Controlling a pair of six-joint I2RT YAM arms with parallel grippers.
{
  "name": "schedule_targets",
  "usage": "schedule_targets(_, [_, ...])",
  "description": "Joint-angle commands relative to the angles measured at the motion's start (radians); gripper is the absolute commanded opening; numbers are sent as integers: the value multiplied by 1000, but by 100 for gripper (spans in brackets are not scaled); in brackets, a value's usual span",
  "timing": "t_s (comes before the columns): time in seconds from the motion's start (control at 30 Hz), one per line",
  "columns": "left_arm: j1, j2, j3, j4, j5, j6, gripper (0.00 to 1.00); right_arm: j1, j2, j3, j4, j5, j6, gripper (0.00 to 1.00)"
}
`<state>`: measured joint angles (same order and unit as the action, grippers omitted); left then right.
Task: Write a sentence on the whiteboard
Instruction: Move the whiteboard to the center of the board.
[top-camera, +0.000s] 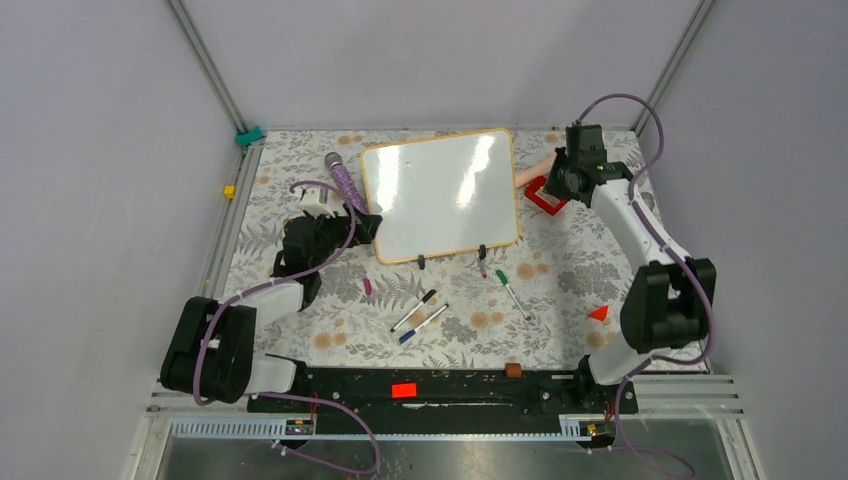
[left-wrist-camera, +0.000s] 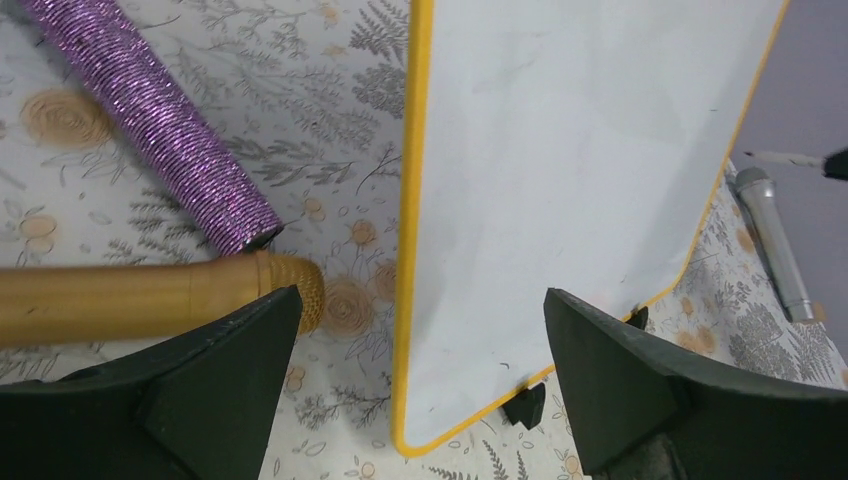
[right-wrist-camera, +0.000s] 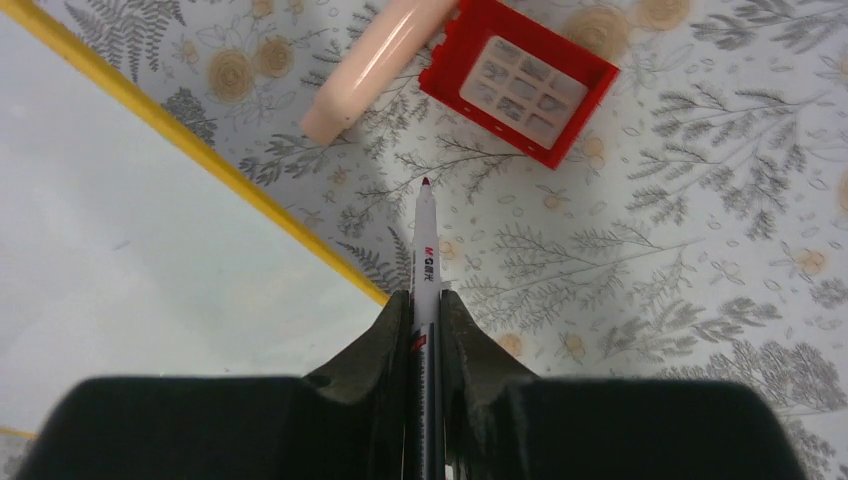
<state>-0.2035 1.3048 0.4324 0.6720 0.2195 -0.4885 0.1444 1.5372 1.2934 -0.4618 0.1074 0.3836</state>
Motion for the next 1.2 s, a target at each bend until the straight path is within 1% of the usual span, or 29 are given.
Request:
schedule_targets(0.0, [7, 65, -4, 249, 98, 16, 91, -34, 151, 158, -16, -178, -40, 0])
schedule_targets(0.07, [9, 93, -22, 329, 112, 6, 91, -35, 199, 195, -9, -226, -30, 0])
schedule_targets(0.13, [14, 119, -22, 376, 139, -3, 89, -35, 222, 199, 30, -263, -9, 0])
schedule_targets(0.2, [16, 145, -4, 380, 166, -10, 86, -35, 235, 186, 81, -301, 4, 0])
schedule_targets(0.3, [21, 180, 39, 338, 177, -17, 83, -35, 256, 185, 114, -327, 12, 0])
schedule_targets(0.4, [29, 193, 42, 350, 187, -22, 81, -35, 280, 197, 117, -346, 12, 0])
schedule_targets(0.5, [27, 212, 50, 368, 206, -28, 79, -35, 296, 195, 131, -405, 23, 0])
schedule_targets(0.6, [29, 242, 69, 394, 266, -31, 78, -35, 305, 183, 154, -440, 41, 0])
schedule_targets(0.7, [27, 290, 86, 455, 335, -55, 76, -35, 301, 170, 165, -463, 46, 0])
schedule_targets(0.83, [27, 329, 122, 447, 376, -73, 72, -35, 277, 141, 179, -489, 47, 0])
schedule_targets(1.0, [27, 354, 150, 425, 390, -82, 72, -35, 237, 102, 182, -514, 48, 0])
schedule_targets(1.17, [27, 401, 175, 470, 448, -113, 70, -35, 201, 48, 183, -535, 46, 0])
